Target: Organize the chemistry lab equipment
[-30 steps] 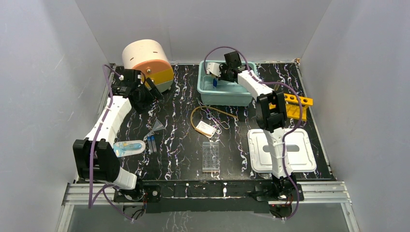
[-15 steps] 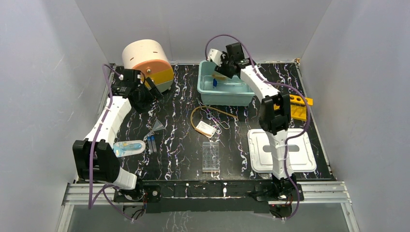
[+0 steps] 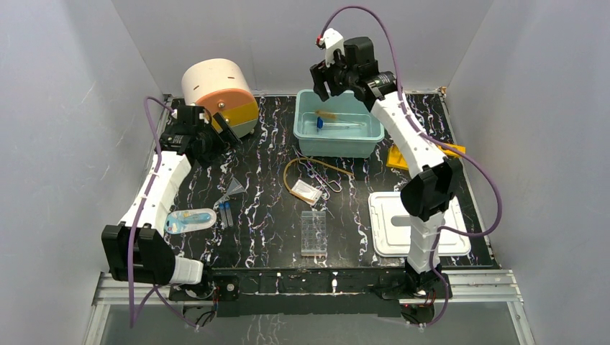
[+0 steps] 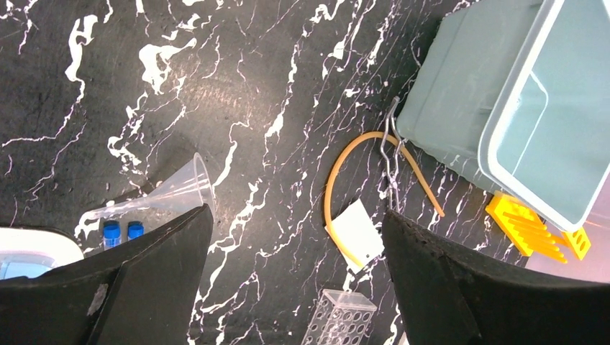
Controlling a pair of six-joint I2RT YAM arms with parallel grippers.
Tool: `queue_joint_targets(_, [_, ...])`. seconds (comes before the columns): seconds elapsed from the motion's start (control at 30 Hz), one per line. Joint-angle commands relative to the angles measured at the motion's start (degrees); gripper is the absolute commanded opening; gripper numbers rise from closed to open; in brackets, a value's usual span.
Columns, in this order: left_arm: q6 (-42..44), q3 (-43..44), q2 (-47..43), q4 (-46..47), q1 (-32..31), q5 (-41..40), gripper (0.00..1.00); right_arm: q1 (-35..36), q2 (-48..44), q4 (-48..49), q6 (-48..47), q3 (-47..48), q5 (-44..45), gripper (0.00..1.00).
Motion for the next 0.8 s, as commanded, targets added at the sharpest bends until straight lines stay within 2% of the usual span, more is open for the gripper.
queue_joint_targets(0.0, [0.4,-2.2,-3.4,3.4,0.1,0.5,0.87,0.3,-4.4,-6.6,10.2,-2.1,-9.5,0.75])
queue_joint_targets(0.23, [-1.5,-5.9,-4.1,7.6,0.1,2.6,0.87,7.7,-15.9,-1.2,15.1,-22.0,-9.8,0.75])
queue_joint_targets(0.33, [-1.4,-6.7,-4.7,8.0,0.1,2.5,0.87,13.1,-18.7,-0.1,16.2,-30.2,-4.3,0.73])
queue_joint_targets(0.5, [-0.6,-7.0,-5.6,8.0,0.1,1.7,0.87,16.8,-19.7,3.4,20.2,-41.3,3.3,0.64])
queue_joint_targets(0.6, [-0.3,-7.1,-6.0,7.8,0.1,1.5,0.88,17.7,-19.6,8.9,19.9,-47.2,10.5,0.59])
queue_joint_targets(0.77, [0.2,-6.9,-5.7,7.7,0.1,1.9,0.88,17.7,-18.1,20.2,19.3,-54.2,16.0,0.55])
